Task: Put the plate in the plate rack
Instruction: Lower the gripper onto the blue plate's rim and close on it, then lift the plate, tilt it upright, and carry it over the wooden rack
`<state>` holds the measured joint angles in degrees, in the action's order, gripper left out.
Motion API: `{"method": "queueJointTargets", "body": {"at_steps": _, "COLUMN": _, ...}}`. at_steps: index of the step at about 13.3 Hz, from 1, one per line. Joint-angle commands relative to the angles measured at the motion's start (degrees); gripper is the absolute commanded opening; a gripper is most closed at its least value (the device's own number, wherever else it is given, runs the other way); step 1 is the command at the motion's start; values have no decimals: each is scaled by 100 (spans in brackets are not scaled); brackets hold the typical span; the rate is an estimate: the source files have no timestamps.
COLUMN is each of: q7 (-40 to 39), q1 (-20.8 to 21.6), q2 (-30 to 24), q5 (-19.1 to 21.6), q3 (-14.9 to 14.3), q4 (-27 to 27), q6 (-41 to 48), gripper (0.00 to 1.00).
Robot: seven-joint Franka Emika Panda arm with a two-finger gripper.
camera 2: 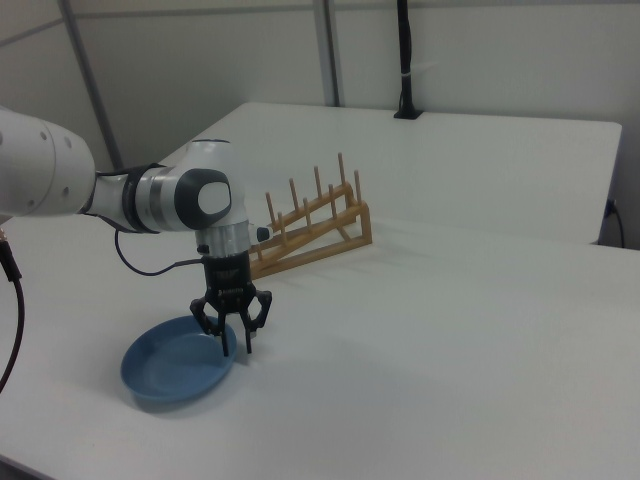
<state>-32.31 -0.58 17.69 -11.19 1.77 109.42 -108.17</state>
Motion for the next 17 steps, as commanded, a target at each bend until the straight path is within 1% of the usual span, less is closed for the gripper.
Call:
{"method": "queueJointTargets", "body": {"at_steps": 1, "q7": 93, "q1": 66, "q2": 6, "q5": -85, "q3": 16, "q4": -17, "q6": -63, "gripper": 9}}
{"method": "queueJointTargets", "body": {"at_steps": 2, "q7": 93, "q1": 75, "q2": 15, "q5": -85, "q3": 25, "q4": -26, "q6": -55, "gripper": 4}}
{"method": "queueJointTargets", "body": {"at_steps": 3, "q7": 102, "q1": 67, "q2": 6, "q5": -76, "q3": 25, "q4": -61, "q6": -11, "gripper": 0}}
{"method": "queueJointTargets", "body": {"at_steps": 6, "q7": 154, "q1": 84, "q2": -73, "q5": -6, "q3": 43, "q4": -464, "q6": 331, "gripper": 0}}
{"method": "queueJointTargets", "body": {"at_steps": 7, "q7": 215, "q1": 93, "q2": -134, "q5": 11, "q3": 52, "q4": -822, "q6": 619, "gripper": 0}}
{"method": "queueJointTargets", "body": {"at_steps": 9, "q7": 443, "q1": 93, "q2": -205, "q5": 38, "q3": 122, "q4": -1289, "q6": 920, "gripper": 0}}
{"method": "queueJointTargets", "body": {"at_steps": 10, "q7": 662, "q1": 84, "q2": -205, "q5": 134, "q3": 139, "q4": -1692, "q6": 1043, "gripper": 0}}
{"method": "queueJointTargets", "body": {"at_steps": 11, "q7": 804, "q1": 84, "q2": -205, "q5": 274, "q3": 131, "q4": -1922, "q6": 1087, "gripper": 0}}
{"method": "queueJointTargets", "body": {"at_steps": 14, "q7": 1523, "q1": 23, "q2": -214, "q5": 459, "q3": 105, "q4": -2617, "q6": 957, "gripper": 0}}
{"method": "queueJointTargets", "body": {"at_steps": 15, "q7": 1743, "q1": 5, "q2": -214, "q5": 486, "q3": 70, "q4": -2810, "q6": 773, "gripper": 0}}
{"method": "queueJointTargets", "body": {"at_steps": 17, "q7": 2498, "q1": -4, "q2": -240, "q5": 469, "q3": 34, "q4": -2891, "q6": 19, "gripper": 0}}
